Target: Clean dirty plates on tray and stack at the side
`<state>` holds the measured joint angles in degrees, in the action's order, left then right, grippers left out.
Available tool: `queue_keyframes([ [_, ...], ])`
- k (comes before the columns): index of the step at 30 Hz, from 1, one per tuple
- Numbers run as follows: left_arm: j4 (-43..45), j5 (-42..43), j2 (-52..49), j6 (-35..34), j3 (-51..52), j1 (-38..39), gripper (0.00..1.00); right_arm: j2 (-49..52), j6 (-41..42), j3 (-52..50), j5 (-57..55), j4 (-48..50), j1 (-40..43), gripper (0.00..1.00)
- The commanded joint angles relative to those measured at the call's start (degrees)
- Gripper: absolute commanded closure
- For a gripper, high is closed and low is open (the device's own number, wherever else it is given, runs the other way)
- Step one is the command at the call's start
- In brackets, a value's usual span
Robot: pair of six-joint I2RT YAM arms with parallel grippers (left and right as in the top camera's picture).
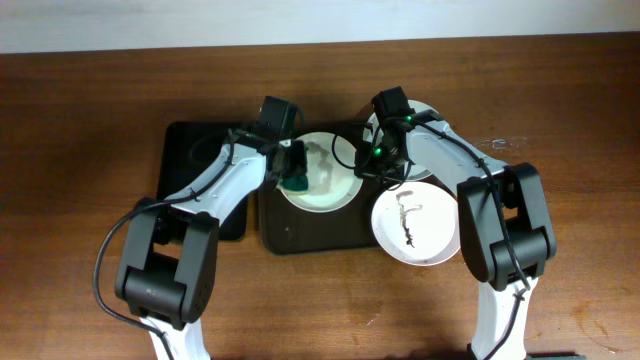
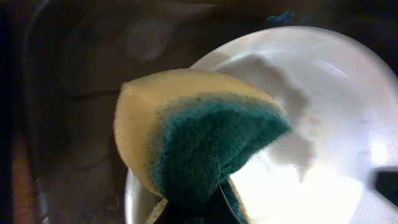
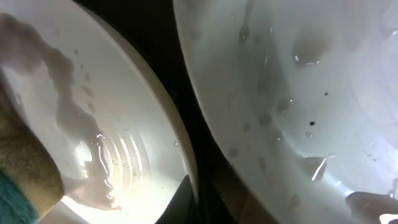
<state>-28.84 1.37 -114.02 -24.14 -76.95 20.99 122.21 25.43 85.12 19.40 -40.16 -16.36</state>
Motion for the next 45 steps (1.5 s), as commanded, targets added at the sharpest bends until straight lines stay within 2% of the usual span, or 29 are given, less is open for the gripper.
queue_keyframes([
  [1,3.67,-8.09,0.46,1.99,4.72,-0.02,1.0,1.07,-0.15,-0.7,-1.62,-0.09,0.31,0.96],
  [3,8.72,-8.09,0.46,7.02,6.97,0.0,1.0,1.07,-0.15,-0.7,-1.62,-0.07,0.31,0.96],
  [9,15.15,-8.11,-0.55,7.19,12.26,0.11,1.0,1.07,-0.15,-0.7,-1.62,-0.09,0.31,0.96],
  [11,11.91,0.2,-0.57,7.58,12.39,0.11,1.0,1.07,-0.17,-0.7,-1.62,-0.09,0.31,0.96],
  [12,8.83,14.49,-0.48,13.09,12.37,0.0,1.0,1.07,-0.15,-0.7,-1.62,-0.07,0.31,0.96],
  [13,7.76,20.26,-0.37,17.92,12.22,-0.09,1.0,1.07,-0.17,-0.7,-1.62,-0.04,0.31,0.96],
  [15,4.13,26.84,-0.26,22.34,9.53,-0.57,1.0,1.07,-0.17,-0.7,-1.62,0.13,0.26,0.96],
  [17,2.82,30.53,-0.26,22.27,5.35,-1.42,1.0,1.07,-0.17,-0.7,-1.6,0.09,0.26,0.96],
  [18,2.6,29.9,-0.26,22.27,2.32,-1.81,1.0,1.07,-0.24,-0.7,-1.6,0.09,0.26,0.96],
  [22,-7.04,8.76,-0.26,16.98,-11.72,-4.02,1.0,1.07,-1.22,-0.7,-1.57,-0.24,0.26,0.96],
  [24,-10.86,3.15,-0.26,13.92,-15.78,-5.73,1.0,1.07,-1.62,-0.68,-1.29,0.66,0.26,0.96],
  [27,-15.1,0.33,-0.26,8.02,-19.1,-9.33,1.0,0.0,-5.88,1.03,1.2,-0.04,0.26,0.96],
  [29,-16.83,0.96,-0.28,7.02,-19.1,-9.99,1.0,-2.36,-8.15,2.54,0.59,-1.68,0.2,0.96],
  [33,-19.08,1.4,-0.28,7.02,-19.1,-9.88,1.0,-8.87,-8.28,4.22,-12.61,-5.73,-1.9,0.96],
  [36,-20.2,1.4,-0.28,7.02,-19.1,-9.86,1.0,-13.73,-7.61,4.26,-33.46,-8.96,-8.13,0.96],
  [45,-20.35,1.4,-0.28,7.02,-19.1,-9.88,1.0,-20.41,-5.22,4.26,-82.55,-10.64,-25.88,0.96],
])
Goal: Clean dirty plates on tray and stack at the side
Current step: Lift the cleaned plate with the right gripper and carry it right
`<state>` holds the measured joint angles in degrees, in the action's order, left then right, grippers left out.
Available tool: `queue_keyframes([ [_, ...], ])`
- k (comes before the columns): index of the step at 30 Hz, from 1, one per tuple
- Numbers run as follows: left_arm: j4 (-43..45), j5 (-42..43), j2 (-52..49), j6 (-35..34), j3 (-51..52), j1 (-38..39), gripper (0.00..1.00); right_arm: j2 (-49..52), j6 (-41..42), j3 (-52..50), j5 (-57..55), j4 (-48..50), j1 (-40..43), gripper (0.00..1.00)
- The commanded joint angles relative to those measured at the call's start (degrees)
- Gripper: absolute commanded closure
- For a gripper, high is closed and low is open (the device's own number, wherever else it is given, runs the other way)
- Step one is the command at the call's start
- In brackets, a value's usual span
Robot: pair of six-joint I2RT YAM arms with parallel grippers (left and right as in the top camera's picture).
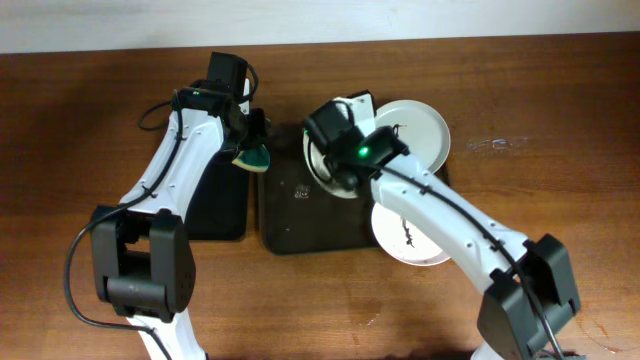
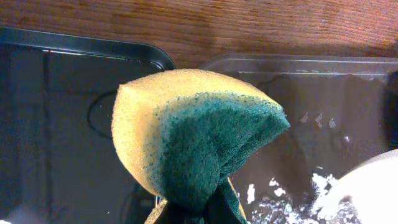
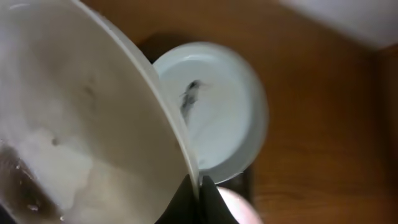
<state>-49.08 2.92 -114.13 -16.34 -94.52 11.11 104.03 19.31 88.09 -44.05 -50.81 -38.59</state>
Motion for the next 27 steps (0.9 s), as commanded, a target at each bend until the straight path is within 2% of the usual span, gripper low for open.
queue_keyframes([
  [1,-0.11,-0.15,-0.17,-0.79,-1.53,0.0,1.0,-2.23,0.9,1.29,-24.81,0.0,-5.57,0.96],
  [3,-0.09,-0.15,-0.17,-0.79,-1.53,0.0,1.0,-2.23,0.9,1.29,-34.77,0.02,-9.03,0.96],
  [5,-0.11,-0.17,-0.17,-0.79,-1.53,0.0,1.0,-2.23,0.9,1.29,-39.45,0.17,-11.08,0.96],
  [8,-0.13,-0.17,-0.17,-0.79,-1.53,0.0,1.0,-2.23,0.92,1.29,-39.76,0.2,-11.54,0.96],
  [10,-0.13,-0.17,-0.17,-0.79,-1.53,0.0,1.0,-2.23,0.92,1.29,-35.85,0.15,-11.54,0.96],
  [15,-0.13,-0.17,-0.17,-0.79,-1.53,0.0,1.0,-2.23,0.94,1.29,0.63,-0.96,-5.53,0.96],
  [17,-0.13,-0.17,-0.17,-0.79,-1.53,0.0,1.0,-2.23,1.09,1.29,20.87,-2.86,2.93,0.96],
  [21,-0.11,-0.17,-0.17,-0.79,-1.53,0.0,1.0,-3.65,-1.29,1.29,45.22,-3.39,15.52,0.96],
  [22,-0.11,-0.17,-0.17,-0.79,-1.53,0.0,1.0,-4.44,-3.37,1.29,53.35,-3.5,20.94,0.96],
  [24,-0.11,-0.17,-0.17,-0.79,-1.53,0.0,1.0,-4.74,-5.4,1.29,60.81,-5.01,30.27,0.96],
  [27,-0.09,-0.17,-0.17,-0.79,-1.53,0.0,1.0,-4.68,-5.44,1.16,59.43,-7.1,45.35,0.96],
])
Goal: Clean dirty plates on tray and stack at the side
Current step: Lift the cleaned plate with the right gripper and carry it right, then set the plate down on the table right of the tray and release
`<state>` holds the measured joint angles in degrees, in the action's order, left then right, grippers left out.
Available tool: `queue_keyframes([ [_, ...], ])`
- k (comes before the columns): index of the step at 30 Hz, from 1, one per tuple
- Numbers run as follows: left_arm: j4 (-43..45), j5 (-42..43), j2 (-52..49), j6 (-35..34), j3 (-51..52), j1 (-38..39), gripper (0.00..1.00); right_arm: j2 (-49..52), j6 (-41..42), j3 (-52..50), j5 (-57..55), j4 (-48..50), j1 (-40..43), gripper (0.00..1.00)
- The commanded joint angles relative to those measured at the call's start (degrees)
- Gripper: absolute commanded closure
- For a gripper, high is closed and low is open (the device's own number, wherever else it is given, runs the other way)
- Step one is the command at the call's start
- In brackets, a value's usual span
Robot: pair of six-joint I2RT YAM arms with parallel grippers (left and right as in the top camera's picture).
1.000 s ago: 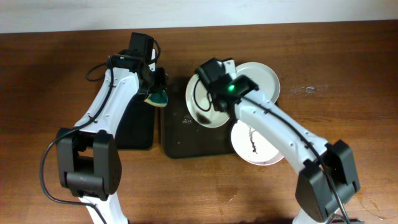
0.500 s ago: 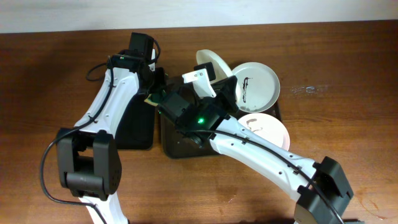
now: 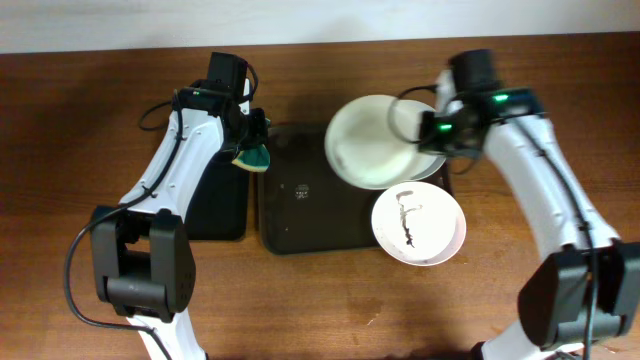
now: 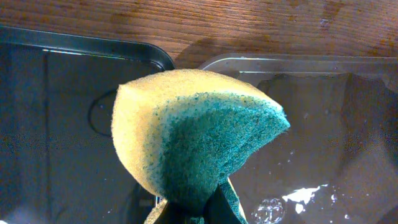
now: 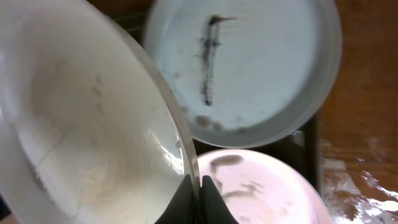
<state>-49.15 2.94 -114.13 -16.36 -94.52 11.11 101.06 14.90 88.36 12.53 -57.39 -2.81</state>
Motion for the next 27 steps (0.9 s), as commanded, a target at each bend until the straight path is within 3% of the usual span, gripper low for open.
queue_keyframes([
  [1,0.0,-0.2,-0.17,-0.76,-1.53,0.0,1.0,-1.66,-1.01,0.81,1.9,-0.55,12.2,0.96],
  [4,0.46,-0.2,-0.17,-0.76,-1.53,0.0,1.0,0.02,-0.96,-0.9,-5.2,-0.22,24.22,0.96],
  [8,0.57,-0.22,-0.17,-0.74,-1.53,0.0,1.0,0.63,-0.66,-7.93,-5.68,5.55,32.37,0.96],
  [14,0.83,-0.22,-0.17,-0.76,-1.53,0.02,1.0,0.63,0.57,-24.94,-5.35,23.5,33.94,0.96],
  [15,0.85,-0.2,-0.17,-0.76,-1.53,0.02,1.0,0.63,0.59,-26.16,-5.25,24.72,33.94,0.84],
  [16,0.9,-0.22,-0.17,-0.76,-1.53,0.02,1.0,0.63,0.52,-26.34,-4.61,24.26,33.88,0.6],
  [17,0.87,-0.52,-0.17,-0.74,-1.53,0.0,1.0,0.61,0.48,-26.27,-2.36,23.76,33.86,0.48],
  [19,0.85,-1.05,-0.17,-0.74,-1.53,0.02,1.0,-1.01,0.09,-22.91,8.37,18.01,33.86,0.46],
  [24,0.85,-1.05,-0.17,-0.76,-1.53,0.02,1.0,-4.22,-12.17,-18.53,8.66,0.13,28.96,0.44],
  [27,0.81,-1.05,-0.17,-0.74,-1.53,0.02,1.0,-4.17,-13.05,-22.88,6.71,1.6,21.2,0.45],
])
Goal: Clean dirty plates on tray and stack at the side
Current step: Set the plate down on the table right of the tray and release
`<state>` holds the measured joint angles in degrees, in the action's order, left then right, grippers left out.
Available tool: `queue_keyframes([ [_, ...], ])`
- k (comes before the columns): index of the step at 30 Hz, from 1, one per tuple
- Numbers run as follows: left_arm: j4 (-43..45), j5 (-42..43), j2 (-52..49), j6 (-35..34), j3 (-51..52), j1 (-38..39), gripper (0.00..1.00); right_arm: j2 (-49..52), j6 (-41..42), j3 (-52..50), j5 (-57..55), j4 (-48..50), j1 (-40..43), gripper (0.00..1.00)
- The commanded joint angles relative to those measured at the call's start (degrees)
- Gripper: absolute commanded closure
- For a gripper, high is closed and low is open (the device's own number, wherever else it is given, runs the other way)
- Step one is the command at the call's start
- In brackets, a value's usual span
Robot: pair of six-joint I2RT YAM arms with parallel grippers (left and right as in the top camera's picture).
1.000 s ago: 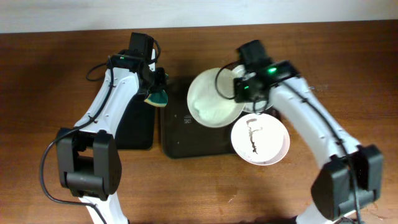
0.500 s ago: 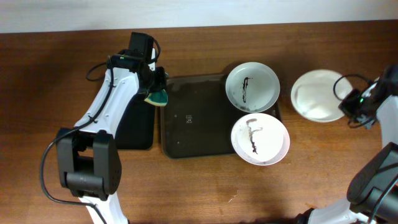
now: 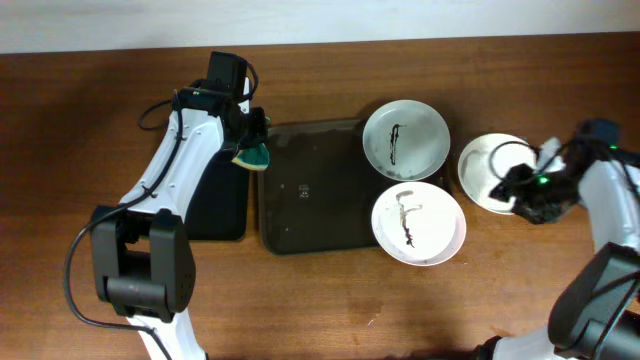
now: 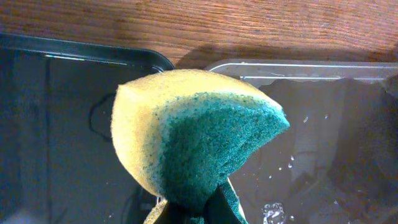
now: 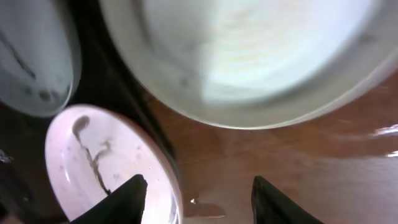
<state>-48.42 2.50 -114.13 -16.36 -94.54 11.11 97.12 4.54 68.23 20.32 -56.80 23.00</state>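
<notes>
A cleaned white plate (image 3: 492, 170) lies on the wood to the right of the dark tray (image 3: 315, 200); it fills the top of the right wrist view (image 5: 249, 56). My right gripper (image 3: 517, 188) is open at its near rim, holding nothing (image 5: 199, 202). Two streaked dirty plates remain: one (image 3: 405, 138) at the tray's far right, one (image 3: 418, 223) over the tray's right edge (image 5: 99, 162). My left gripper (image 3: 250, 140) is shut on a yellow-and-green sponge (image 4: 193, 137), held above the tray's far left corner.
A second black tray (image 3: 215, 195) lies left of the main one, under the left arm. Water drops and suds wet the main tray's floor (image 4: 311, 143). Bare wood table (image 3: 560, 120) surrounds the clean plate.
The right gripper held the washed plate tilted over the tray's far right; now that plate lies flat on the table to the right and the gripper is open beside it. The left arm stayed put.
First the sponge was on the plate in the tray while the right gripper held its rim. Then the left arm was back at the tray's far left corner and the right held the plate raised. The plate then stood further right, and now rests on the table.
</notes>
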Motion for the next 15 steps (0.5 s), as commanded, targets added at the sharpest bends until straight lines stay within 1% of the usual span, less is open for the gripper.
queue_keyframes([
  [1,-0.02,-0.63,-0.17,-0.74,-1.51,0.0,1.0,-0.24,-2.64,-4.17,-3.5,2.23,-6.97,0.45],
  [4,-0.11,-0.63,-0.17,-0.74,-1.51,0.0,1.0,-0.22,-2.64,-7.26,-6.05,5.92,-11.78,0.45],
  [6,-0.11,-0.61,-0.17,-0.74,-1.51,0.02,1.0,-0.22,-2.6,-9.16,-7.34,8.7,-13.66,0.52],
  [8,-0.09,-0.63,-0.17,-0.74,-1.51,0.0,1.0,-0.22,-2.62,-10.4,-7.54,9.29,-14.12,0.53],
  [10,-0.07,-0.63,-0.17,-0.74,-1.51,0.0,1.0,-0.22,-2.64,-11.78,-7.54,9.31,-14.12,0.59],
  [11,-0.09,-0.61,-0.17,-0.74,-1.51,0.02,1.0,-0.22,-2.64,-12.39,-7.54,9.31,-14.12,0.65],
  [13,-0.09,-0.61,-0.17,-0.76,-1.51,0.02,1.0,-0.24,-2.6,-12.72,-7.26,8.81,-14.12,0.95],
  [15,-0.11,-0.59,-0.17,-0.74,-1.51,0.02,1.0,-0.7,-2.62,-11.04,-3.76,5.11,-14.12,0.96],
])
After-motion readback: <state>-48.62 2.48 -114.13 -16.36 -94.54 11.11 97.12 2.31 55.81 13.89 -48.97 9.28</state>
